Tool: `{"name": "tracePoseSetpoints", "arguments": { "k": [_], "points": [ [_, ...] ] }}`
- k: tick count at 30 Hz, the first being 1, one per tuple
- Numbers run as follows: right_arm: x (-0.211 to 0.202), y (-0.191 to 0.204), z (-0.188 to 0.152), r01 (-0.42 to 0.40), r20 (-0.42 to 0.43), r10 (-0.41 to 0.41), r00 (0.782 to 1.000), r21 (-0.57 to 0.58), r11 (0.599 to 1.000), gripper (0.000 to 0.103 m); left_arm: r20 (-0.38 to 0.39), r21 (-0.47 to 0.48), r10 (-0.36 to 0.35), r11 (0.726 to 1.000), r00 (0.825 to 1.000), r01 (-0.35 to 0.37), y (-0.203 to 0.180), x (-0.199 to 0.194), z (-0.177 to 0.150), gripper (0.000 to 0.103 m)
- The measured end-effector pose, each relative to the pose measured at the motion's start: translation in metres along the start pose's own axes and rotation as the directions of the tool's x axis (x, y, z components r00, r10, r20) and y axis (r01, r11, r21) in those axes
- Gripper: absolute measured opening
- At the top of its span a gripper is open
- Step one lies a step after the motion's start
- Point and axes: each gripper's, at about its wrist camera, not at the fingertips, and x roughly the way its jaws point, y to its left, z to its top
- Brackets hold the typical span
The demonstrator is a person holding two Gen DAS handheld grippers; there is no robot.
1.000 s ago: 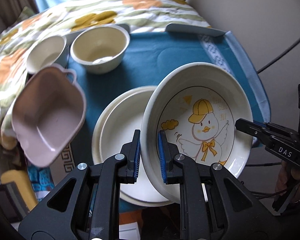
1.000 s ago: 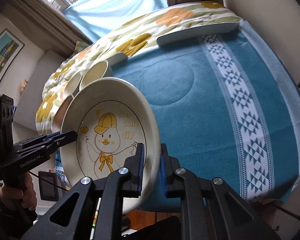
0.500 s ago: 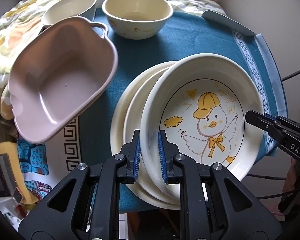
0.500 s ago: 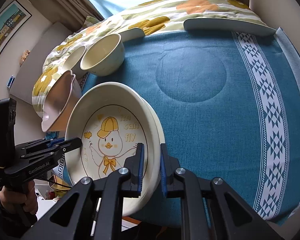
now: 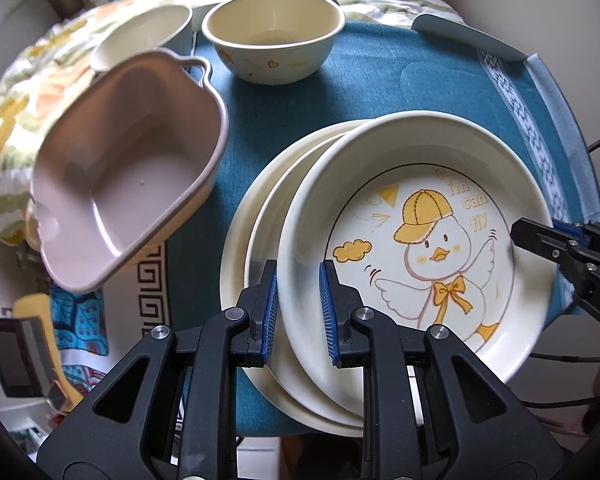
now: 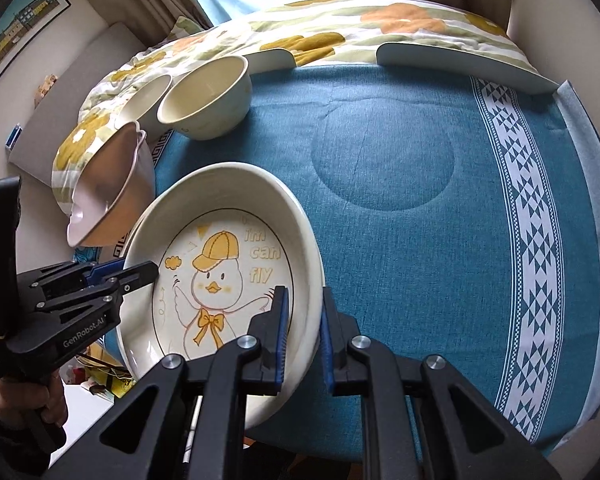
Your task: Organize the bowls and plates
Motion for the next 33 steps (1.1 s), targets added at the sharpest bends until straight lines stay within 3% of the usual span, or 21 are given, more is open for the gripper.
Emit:
{"name": "tracePoseSetpoints", "arguments": {
  "k": [8,25,29,33],
  "points": [
    [0.003,0.010,0.000,0.057,0.006,-0.056,0.998,-0.056,0.997,0.013,0.085,0.139,0.183,0.971,0.979,-0.193,-0.025,-0.003,-0.009,0.020],
    [0.007,0.023,-0.002,0.136,0.016,-0.135,0.991,-0.149,0.979,0.013,0.136,0.221,0.313,0.915,0.940,-0.337,-0.042,-0.002,-0.018,0.020],
    [0.009,0.026,-0.002,0.136,0.012,-0.136,0.991,-0.164,0.977,0.013,0.175,0.255,0.391,0.868,0.904,-0.425,-0.051,-0.001,-0.020,0.020],
    [0.011,0.031,-0.002,0.143,0.019,-0.142,0.990,-0.188,0.972,0.013,0.168,0.236,0.379,0.881,0.910,-0.410,-0.042,0.000,-0.018,0.020]
  ]
}}
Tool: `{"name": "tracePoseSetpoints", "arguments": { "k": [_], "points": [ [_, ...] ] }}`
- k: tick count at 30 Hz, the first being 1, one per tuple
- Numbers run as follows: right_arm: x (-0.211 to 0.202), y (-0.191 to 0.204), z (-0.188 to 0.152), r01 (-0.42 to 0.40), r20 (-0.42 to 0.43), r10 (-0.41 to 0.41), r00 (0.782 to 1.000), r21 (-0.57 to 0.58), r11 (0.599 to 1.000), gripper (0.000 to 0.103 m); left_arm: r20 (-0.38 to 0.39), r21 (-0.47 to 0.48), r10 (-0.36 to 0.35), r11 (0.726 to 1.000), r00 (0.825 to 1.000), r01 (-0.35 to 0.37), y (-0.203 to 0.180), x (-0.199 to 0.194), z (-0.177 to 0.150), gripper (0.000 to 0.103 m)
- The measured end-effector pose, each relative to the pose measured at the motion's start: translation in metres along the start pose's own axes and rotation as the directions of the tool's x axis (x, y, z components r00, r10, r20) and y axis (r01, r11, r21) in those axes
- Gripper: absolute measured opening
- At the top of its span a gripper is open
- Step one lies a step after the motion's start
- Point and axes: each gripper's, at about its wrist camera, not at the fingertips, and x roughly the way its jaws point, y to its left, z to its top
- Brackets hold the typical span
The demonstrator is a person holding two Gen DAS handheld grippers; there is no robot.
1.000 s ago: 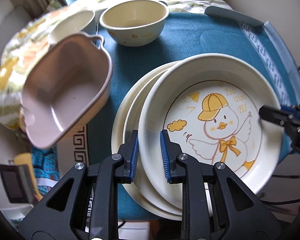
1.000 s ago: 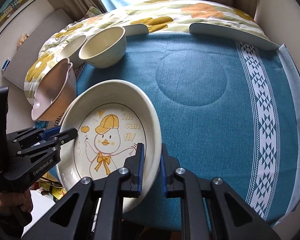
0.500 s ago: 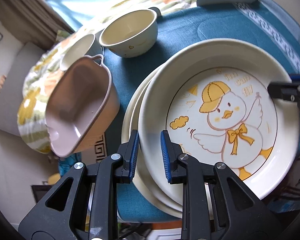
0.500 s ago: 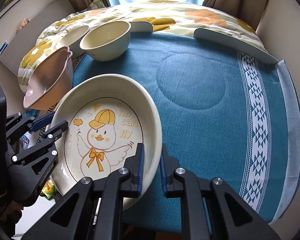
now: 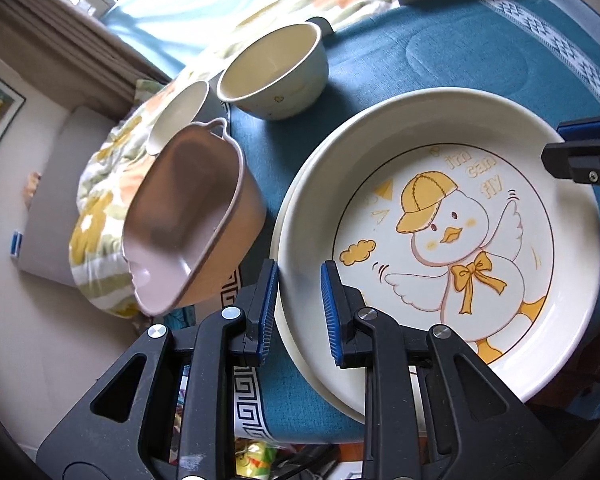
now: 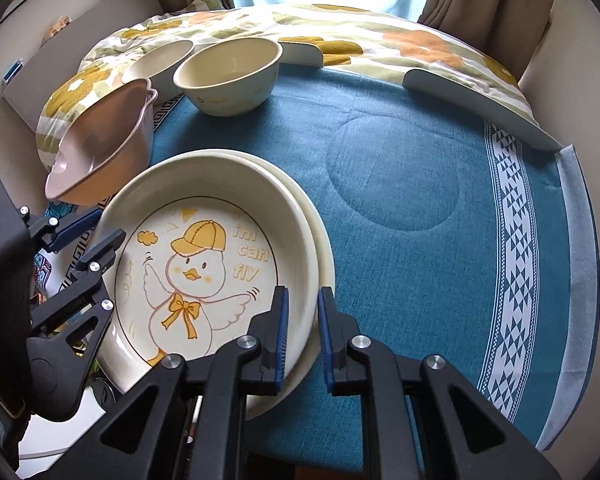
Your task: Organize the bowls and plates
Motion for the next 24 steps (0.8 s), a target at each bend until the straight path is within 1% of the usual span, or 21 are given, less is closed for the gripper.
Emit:
{"name": "tracePoseSetpoints", "arguments": {
  "k": [4,7,10,13,14,15,16,17,18,19,20,21,23,24],
  "points": [
    [0.001,-0.001,0.001,-0.006,0.000,0.006,1.000,0.005,1.000,0.013,-0.003,-0.003,0.001,1.000,1.000,-0.001,0.001,0.000,-0.001,0.020],
    [0.001,-0.002,0.001,-0.011,-0.002,0.011,1.000,0.006,1.000,0.013,-0.009,-0.012,-0.014,1.000,1.000,0.013,0.002,-0.001,-0.001,0.020],
    [-0.004,-0.005,0.003,-0.031,0.008,0.031,0.999,0.022,0.999,0.013,-0.016,-0.034,-0.044,0.998,0.999,0.044,0.009,-0.006,0.002,0.020],
    [-0.015,-0.011,0.009,-0.050,0.040,0.049,0.998,0.041,0.998,0.013,0.009,-0.086,-0.084,0.993,0.996,0.085,0.023,-0.019,0.010,0.020],
    [-0.020,-0.014,0.012,-0.065,0.051,0.063,0.997,0.046,0.997,0.013,0.022,-0.109,-0.097,0.989,0.995,0.099,0.029,-0.024,0.013,0.021],
    [-0.024,-0.016,0.013,-0.080,0.066,0.076,0.995,0.051,0.995,0.013,0.034,-0.133,-0.113,0.984,0.993,0.117,0.035,-0.029,0.016,0.026],
    [-0.029,-0.019,0.016,-0.094,0.083,0.089,0.993,0.056,0.994,0.013,0.040,-0.158,-0.125,0.979,0.991,0.130,0.041,-0.033,0.018,0.050],
    [-0.034,-0.022,0.019,-0.107,0.095,0.101,0.990,0.059,0.992,0.016,0.049,-0.183,-0.135,0.973,0.990,0.141,0.047,-0.037,0.020,0.084],
    [-0.038,-0.025,0.021,-0.115,0.106,0.108,0.989,0.062,0.991,0.033,0.069,-0.207,-0.135,0.967,0.988,0.147,0.053,-0.042,0.021,0.095],
    [-0.043,-0.027,0.024,-0.120,0.119,0.112,0.987,0.063,0.991,0.050,0.107,-0.235,-0.135,0.959,0.985,0.157,0.060,-0.049,0.022,0.101],
    [-0.048,-0.030,0.026,-0.132,0.140,0.122,0.983,0.063,0.989,0.091,0.125,-0.252,-0.144,0.952,0.982,0.172,0.066,-0.053,0.022,0.101],
    [-0.054,-0.033,0.028,-0.150,0.166,0.139,0.976,0.058,0.987,0.103,0.129,-0.269,-0.159,0.945,0.979,0.189,0.073,-0.056,0.024,0.101],
    [-0.061,-0.036,0.034,-0.171,0.202,0.161,0.966,0.031,0.985,0.103,0.124,-0.312,-0.175,0.927,0.977,0.206,0.087,-0.057,0.023,0.100],
    [-0.066,-0.035,0.038,-0.167,0.223,0.162,0.961,0.007,0.986,0.103,0.130,-0.347,-0.185,0.912,0.974,0.220,0.096,-0.059,0.020,0.101]
  ]
}}
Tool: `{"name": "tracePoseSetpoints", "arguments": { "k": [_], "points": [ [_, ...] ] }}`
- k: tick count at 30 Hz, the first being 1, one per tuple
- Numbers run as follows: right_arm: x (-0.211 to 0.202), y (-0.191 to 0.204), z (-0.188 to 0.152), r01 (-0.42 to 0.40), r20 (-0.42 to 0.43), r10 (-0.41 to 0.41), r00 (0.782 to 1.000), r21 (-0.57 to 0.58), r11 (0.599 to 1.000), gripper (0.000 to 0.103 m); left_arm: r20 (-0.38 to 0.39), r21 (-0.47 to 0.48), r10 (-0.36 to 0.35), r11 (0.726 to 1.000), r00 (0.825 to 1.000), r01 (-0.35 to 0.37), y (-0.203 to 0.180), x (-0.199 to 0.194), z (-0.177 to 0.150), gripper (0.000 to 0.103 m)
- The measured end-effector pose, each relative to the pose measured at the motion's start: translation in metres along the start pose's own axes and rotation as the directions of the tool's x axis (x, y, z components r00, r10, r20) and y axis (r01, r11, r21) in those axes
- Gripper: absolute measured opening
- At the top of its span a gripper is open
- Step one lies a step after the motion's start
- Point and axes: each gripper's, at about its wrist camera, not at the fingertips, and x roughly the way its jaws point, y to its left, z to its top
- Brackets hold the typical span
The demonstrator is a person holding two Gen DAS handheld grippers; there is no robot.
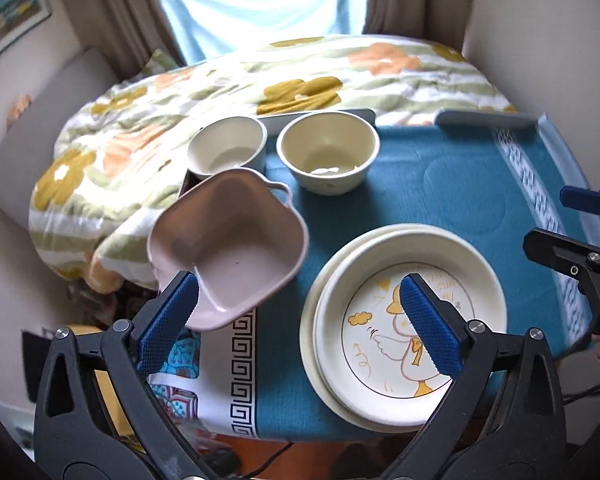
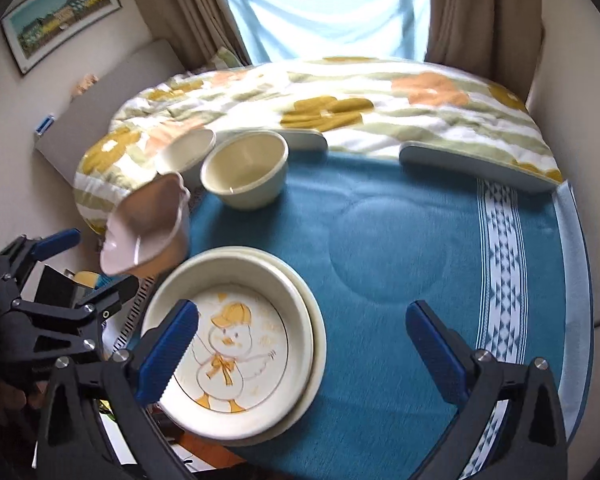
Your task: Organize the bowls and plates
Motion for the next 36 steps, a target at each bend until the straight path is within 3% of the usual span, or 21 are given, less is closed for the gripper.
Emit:
{"name": "tracePoseSetpoints", "arguments": {
  "k": [5,7,10,13,15,16,18,19,21,23,27,33,35,36],
  "points": [
    [0.007,0.019,0.030,-0.053,-0.024,0.051,0.998,-0.117,0.992,0.103,-0.016,-0.210,-0.026,0.978,1.000,0.022,0.055,-0.006,-0.002,0.100],
    [0.013,0.033,0.043,-0.095,-0.020,0.093,0.995,-0.142,0.985,0.103,-0.023,-0.297,-0.040,0.954,0.999,0.032,0.082,-0.004,-0.008,0.100],
    [0.031,0.056,0.057,-0.083,-0.037,0.078,0.996,-0.162,0.983,0.103,-0.031,-0.399,-0.072,0.915,0.997,0.054,0.116,0.004,-0.016,0.100],
    [0.066,0.081,0.071,-0.146,-0.110,0.127,0.986,-0.180,0.973,0.103,-0.036,-0.481,-0.138,0.871,0.990,0.104,0.143,0.021,-0.022,0.099],
    [0.090,0.093,0.077,-0.171,-0.159,0.143,0.977,-0.182,0.968,0.103,-0.063,-0.510,-0.174,0.852,0.983,0.118,0.154,0.039,-0.025,0.092],
    [0.100,0.099,0.078,-0.183,-0.179,0.150,0.972,-0.185,0.966,0.102,-0.078,-0.521,-0.198,0.844,0.977,0.129,0.157,0.049,-0.027,0.080],
    [0.124,0.109,0.080,-0.195,-0.229,0.151,0.962,-0.187,0.963,0.094,-0.109,-0.537,-0.241,0.830,0.964,0.147,0.162,0.069,-0.028,0.069],
    [0.137,0.114,0.081,-0.206,-0.255,0.156,0.954,-0.182,0.962,0.089,-0.122,-0.541,-0.249,0.828,0.961,0.146,0.163,0.077,-0.028,0.063],
    [0.156,0.117,0.081,-0.226,-0.303,0.167,0.938,-0.170,0.959,0.066,-0.143,-0.540,-0.261,0.829,0.955,0.145,0.164,0.092,-0.027,0.055],
    [0.172,0.122,0.079,-0.245,-0.342,0.177,0.923,-0.167,0.955,0.056,-0.158,-0.535,-0.275,0.831,0.948,0.152,0.164,0.103,-0.026,0.050],
    [0.191,0.125,0.080,-0.248,-0.368,0.177,0.913,-0.157,0.956,0.043,-0.196,-0.518,-0.281,0.843,0.940,0.144,0.164,0.124,-0.022,0.042],
    [0.206,0.122,0.080,-0.240,-0.390,0.171,0.905,-0.136,0.961,0.033,-0.240,-0.495,-0.275,0.859,0.931,0.127,0.163,0.139,-0.020,0.034],
    [0.208,0.121,0.079,-0.240,-0.395,0.171,0.903,-0.132,0.962,0.028,-0.253,-0.485,-0.268,0.866,0.930,0.117,0.161,0.141,-0.020,0.019],
    [0.209,0.121,0.079,-0.242,-0.398,0.173,0.901,-0.129,0.962,0.027,-0.260,-0.482,-0.263,0.869,0.929,0.111,0.161,0.141,-0.020,0.017]
  ]
}}
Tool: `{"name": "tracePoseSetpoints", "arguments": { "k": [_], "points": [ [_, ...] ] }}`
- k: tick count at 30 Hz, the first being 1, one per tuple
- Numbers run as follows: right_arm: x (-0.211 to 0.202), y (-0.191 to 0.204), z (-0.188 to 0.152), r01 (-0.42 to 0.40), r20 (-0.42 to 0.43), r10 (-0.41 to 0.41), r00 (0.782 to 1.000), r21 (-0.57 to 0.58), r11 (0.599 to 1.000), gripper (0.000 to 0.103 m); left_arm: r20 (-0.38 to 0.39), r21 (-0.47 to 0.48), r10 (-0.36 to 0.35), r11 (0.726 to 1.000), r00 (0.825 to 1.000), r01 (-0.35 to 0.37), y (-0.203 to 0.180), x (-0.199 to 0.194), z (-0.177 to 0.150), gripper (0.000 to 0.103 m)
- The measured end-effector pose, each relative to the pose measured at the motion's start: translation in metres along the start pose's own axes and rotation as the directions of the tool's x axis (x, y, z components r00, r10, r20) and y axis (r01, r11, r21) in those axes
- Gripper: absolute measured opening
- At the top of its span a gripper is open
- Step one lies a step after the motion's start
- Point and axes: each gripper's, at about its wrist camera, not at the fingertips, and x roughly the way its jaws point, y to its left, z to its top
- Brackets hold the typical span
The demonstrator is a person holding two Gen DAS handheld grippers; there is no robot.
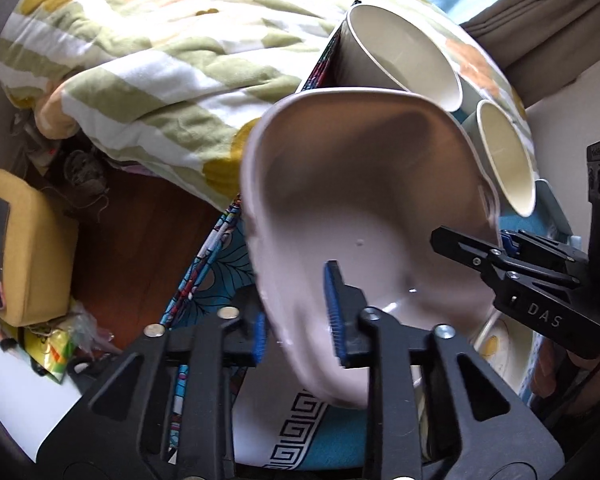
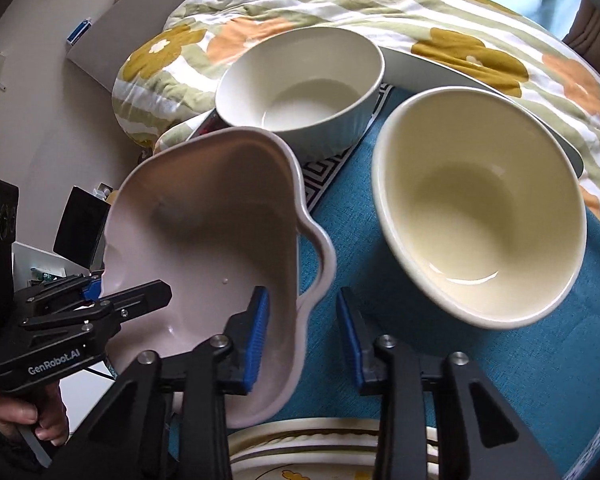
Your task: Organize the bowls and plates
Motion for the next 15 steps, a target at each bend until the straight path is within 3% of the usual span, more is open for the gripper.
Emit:
{"name": "tracePoseSetpoints", "arguments": {
  "k": [5,15],
  "points": [
    [0.006,0.002,-0.003,-0.021,-0.008,0.021,1.000,-0.004,1.000,0.014,-0.009,0.020,0.006,1.000,1.000,-0.006,-0.002,0.002,0.000,0.015],
    [-0.014,0.020,-0.020,-0.015,0.062,0.017,0.998,-0.024,1.000,0.013,0.048,0.063,0.043,0.997,0.998,-0.046,-0.012,-0.025,-0.010,0.015]
  ]
}}
